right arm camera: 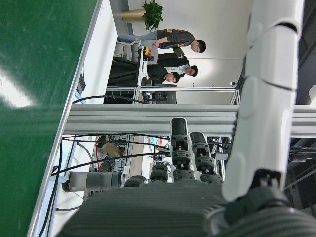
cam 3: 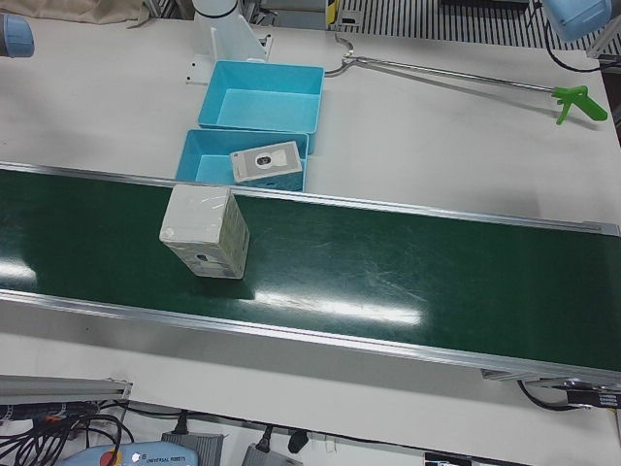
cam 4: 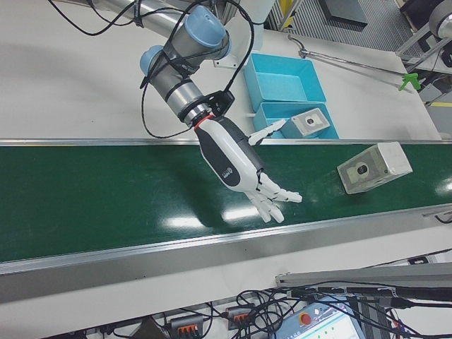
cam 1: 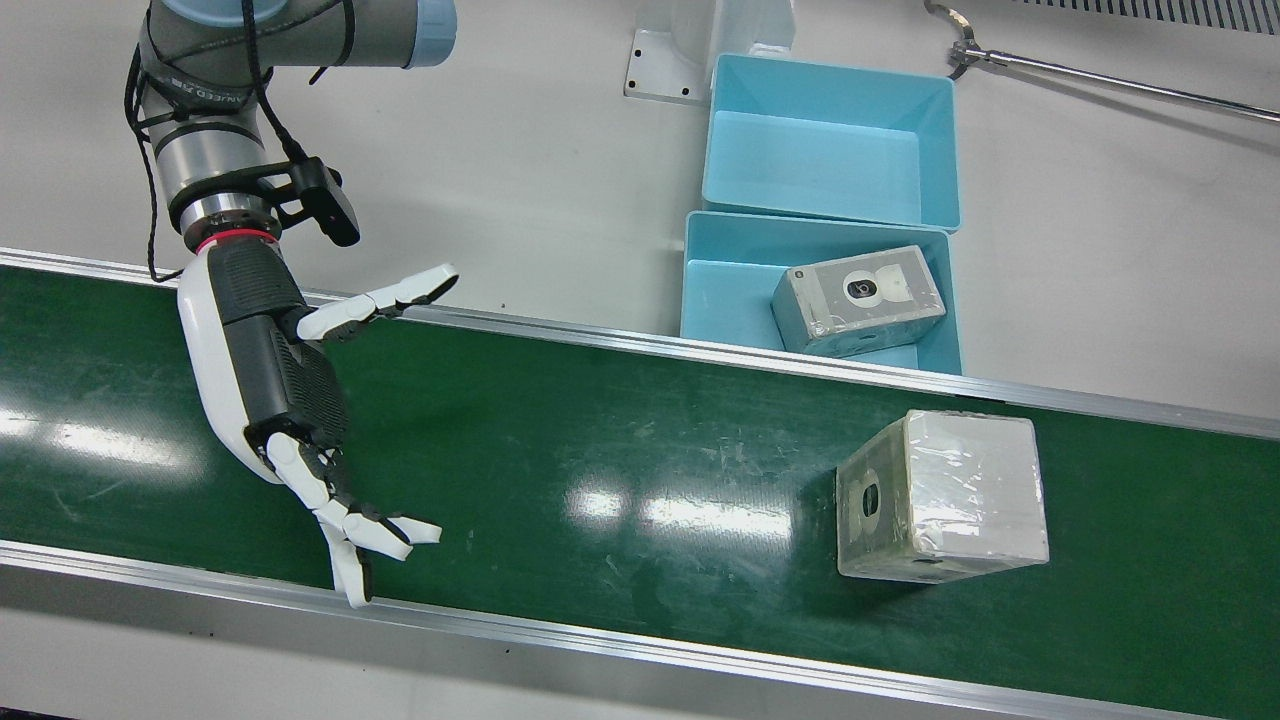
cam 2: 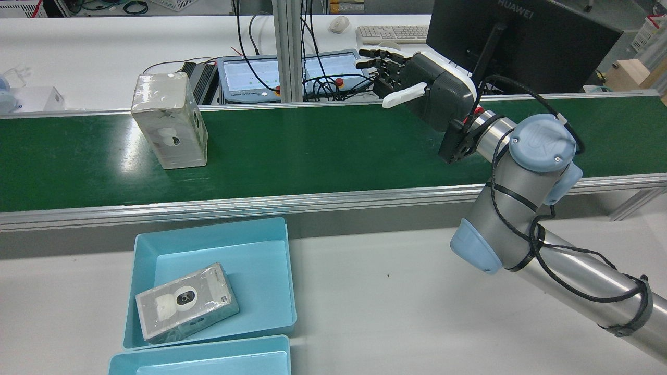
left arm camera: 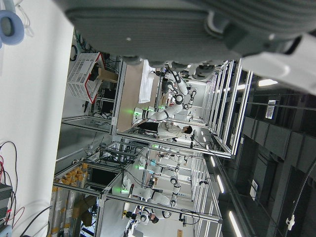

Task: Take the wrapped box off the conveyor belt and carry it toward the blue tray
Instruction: 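Move the right hand along the belt toward the wrapped white box, then advance the open right hand to the box's side and close fingers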

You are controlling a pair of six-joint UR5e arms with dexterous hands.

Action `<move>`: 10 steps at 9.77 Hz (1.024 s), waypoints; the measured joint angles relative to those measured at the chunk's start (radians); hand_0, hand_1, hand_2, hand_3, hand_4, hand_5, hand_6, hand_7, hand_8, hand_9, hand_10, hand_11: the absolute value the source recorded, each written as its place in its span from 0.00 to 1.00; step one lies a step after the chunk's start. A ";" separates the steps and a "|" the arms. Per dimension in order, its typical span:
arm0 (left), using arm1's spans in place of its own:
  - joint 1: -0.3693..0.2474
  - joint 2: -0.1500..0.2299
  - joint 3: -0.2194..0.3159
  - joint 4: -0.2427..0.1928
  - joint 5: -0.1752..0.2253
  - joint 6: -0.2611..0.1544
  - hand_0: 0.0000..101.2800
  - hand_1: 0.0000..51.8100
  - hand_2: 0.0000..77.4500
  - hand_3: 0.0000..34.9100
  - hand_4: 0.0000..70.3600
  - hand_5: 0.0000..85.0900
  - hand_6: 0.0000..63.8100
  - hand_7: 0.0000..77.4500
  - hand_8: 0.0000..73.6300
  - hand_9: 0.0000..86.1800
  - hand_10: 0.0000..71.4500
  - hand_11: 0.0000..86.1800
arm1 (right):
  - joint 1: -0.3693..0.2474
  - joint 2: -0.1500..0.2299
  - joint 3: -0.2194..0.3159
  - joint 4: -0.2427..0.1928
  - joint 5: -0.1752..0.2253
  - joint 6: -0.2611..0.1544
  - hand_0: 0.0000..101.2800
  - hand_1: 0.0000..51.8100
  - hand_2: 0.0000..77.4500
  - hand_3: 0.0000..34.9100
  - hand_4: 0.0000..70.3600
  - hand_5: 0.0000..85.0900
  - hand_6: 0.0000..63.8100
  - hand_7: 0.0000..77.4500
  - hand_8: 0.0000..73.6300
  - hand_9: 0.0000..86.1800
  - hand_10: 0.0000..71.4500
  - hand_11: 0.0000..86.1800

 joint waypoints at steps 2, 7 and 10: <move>0.000 0.000 0.000 0.000 0.000 0.000 0.00 0.00 0.01 0.00 0.00 0.01 0.01 0.01 0.01 0.00 0.00 0.01 | -0.025 0.027 -0.030 0.003 0.007 -0.011 0.46 0.24 0.09 0.00 0.16 0.16 0.15 0.30 0.05 0.05 0.00 0.01; 0.000 0.000 0.000 0.000 0.000 0.000 0.00 0.00 0.01 0.00 0.00 0.01 0.00 0.01 0.01 0.00 0.01 0.01 | -0.072 0.035 -0.047 0.013 0.030 -0.031 0.45 0.23 0.10 0.00 0.15 0.16 0.12 0.26 0.05 0.05 0.00 0.01; 0.000 0.000 0.000 0.000 0.000 0.000 0.00 0.00 0.01 0.00 0.00 0.01 0.01 0.01 0.01 0.00 0.01 0.01 | -0.075 0.036 -0.048 0.014 0.036 -0.029 0.46 0.23 0.10 0.00 0.15 0.16 0.12 0.26 0.05 0.05 0.00 0.01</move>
